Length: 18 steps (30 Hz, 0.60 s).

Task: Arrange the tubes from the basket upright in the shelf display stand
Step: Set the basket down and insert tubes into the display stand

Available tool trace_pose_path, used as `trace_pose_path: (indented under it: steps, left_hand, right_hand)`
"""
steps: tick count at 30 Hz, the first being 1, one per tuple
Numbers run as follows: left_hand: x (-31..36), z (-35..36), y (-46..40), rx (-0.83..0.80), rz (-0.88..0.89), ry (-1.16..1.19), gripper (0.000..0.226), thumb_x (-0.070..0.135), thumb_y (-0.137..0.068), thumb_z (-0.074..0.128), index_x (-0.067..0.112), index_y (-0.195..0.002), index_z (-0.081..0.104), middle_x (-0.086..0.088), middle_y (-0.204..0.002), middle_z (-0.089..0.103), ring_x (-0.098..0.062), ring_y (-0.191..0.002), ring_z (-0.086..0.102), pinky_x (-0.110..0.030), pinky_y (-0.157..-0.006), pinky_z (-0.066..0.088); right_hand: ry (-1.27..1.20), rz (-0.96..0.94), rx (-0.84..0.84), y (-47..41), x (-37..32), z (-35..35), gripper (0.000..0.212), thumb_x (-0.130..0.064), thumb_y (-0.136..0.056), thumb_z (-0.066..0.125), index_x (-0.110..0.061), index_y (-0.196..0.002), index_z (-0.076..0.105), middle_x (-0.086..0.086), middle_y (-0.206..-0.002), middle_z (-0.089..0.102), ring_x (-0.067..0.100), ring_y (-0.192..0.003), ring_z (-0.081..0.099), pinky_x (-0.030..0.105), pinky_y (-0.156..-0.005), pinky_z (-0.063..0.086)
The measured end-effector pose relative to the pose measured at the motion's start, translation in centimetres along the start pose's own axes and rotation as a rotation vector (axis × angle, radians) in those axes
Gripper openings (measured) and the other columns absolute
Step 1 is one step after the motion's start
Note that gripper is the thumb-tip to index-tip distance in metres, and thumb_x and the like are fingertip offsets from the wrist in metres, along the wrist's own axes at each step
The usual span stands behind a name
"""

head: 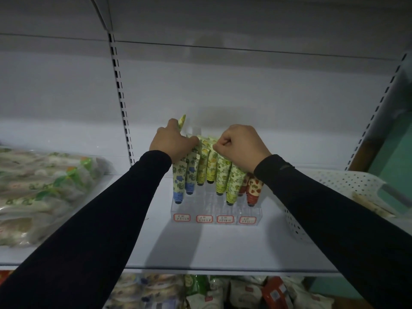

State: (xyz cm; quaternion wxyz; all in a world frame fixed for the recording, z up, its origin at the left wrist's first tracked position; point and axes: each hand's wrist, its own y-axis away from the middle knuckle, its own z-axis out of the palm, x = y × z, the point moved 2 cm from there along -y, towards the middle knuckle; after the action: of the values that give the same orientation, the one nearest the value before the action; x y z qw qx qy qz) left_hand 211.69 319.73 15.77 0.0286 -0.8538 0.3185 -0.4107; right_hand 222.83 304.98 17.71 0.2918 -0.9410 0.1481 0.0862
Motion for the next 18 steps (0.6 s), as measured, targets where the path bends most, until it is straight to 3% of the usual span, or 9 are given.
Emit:
trace_pose_path:
  steps: [3, 9, 14, 16, 18]
  left_hand:
    - [0.1, 0.0, 0.1, -0.003, -0.001, -0.005, 0.059, 0.047, -0.082, 0.065, 0.016, -0.127, 0.044, -0.012, -0.113, 0.056, -0.027, -0.09, 0.059, -0.028, -0.055, 0.039]
    - [0.1, -0.1, 0.1, -0.004, 0.003, -0.008, 0.057, 0.046, -0.083, 0.064, 0.016, -0.127, 0.044, -0.011, -0.113, 0.056, -0.027, -0.091, 0.058, -0.029, -0.056, 0.04]
    - [0.0, 0.0, 0.0, -0.005, 0.004, 0.013, 0.056, 0.046, -0.082, 0.064, 0.016, -0.126, 0.045, -0.012, -0.112, 0.057, -0.027, -0.092, 0.06, -0.031, -0.065, 0.045]
    - [0.0, 0.0, 0.0, -0.006, 0.004, 0.018, 0.055, 0.046, -0.082, 0.064, 0.016, -0.125, 0.045, -0.012, -0.111, 0.058, -0.027, -0.091, 0.06, -0.031, -0.065, 0.044]
    - [0.0, 0.0, 0.0, -0.012, 0.003, 0.017, 0.053, 0.046, -0.083, 0.064, 0.017, -0.123, 0.045, -0.012, -0.111, 0.057, -0.027, -0.09, 0.06, -0.03, -0.062, 0.043]
  right_hand:
    - [0.043, -0.019, 0.041, 0.1, -0.1, 0.2, 0.03, -0.023, -0.091, 0.062, -0.001, -0.072, 0.069, 0.005, -0.079, 0.062, 0.018, -0.071, 0.058, 0.03, -0.071, 0.047]
    - [0.052, -0.013, 0.048, 0.4, -0.2, 0.5, 0.029, -0.023, -0.092, 0.061, -0.004, -0.072, 0.071, 0.006, -0.081, 0.062, 0.019, -0.073, 0.058, 0.026, -0.067, 0.039]
    - [0.015, 0.083, -0.092, -1.4, -0.3, 0.3, 0.034, -0.014, -0.084, 0.061, -0.001, -0.053, 0.054, 0.019, -0.077, 0.07, 0.032, -0.075, 0.066, 0.035, -0.069, 0.055]
    - [-0.002, 0.112, -0.156, -2.1, -0.3, 0.1, 0.026, -0.014, -0.082, 0.063, 0.009, -0.069, 0.065, 0.025, -0.092, 0.07, 0.038, -0.086, 0.067, 0.043, -0.074, 0.057]
    - [-0.012, 0.135, -0.222, -2.5, -0.2, -0.3, 0.027, -0.018, -0.084, 0.065, 0.008, -0.086, 0.071, 0.024, -0.1, 0.07, 0.036, -0.091, 0.067, 0.044, -0.078, 0.057]
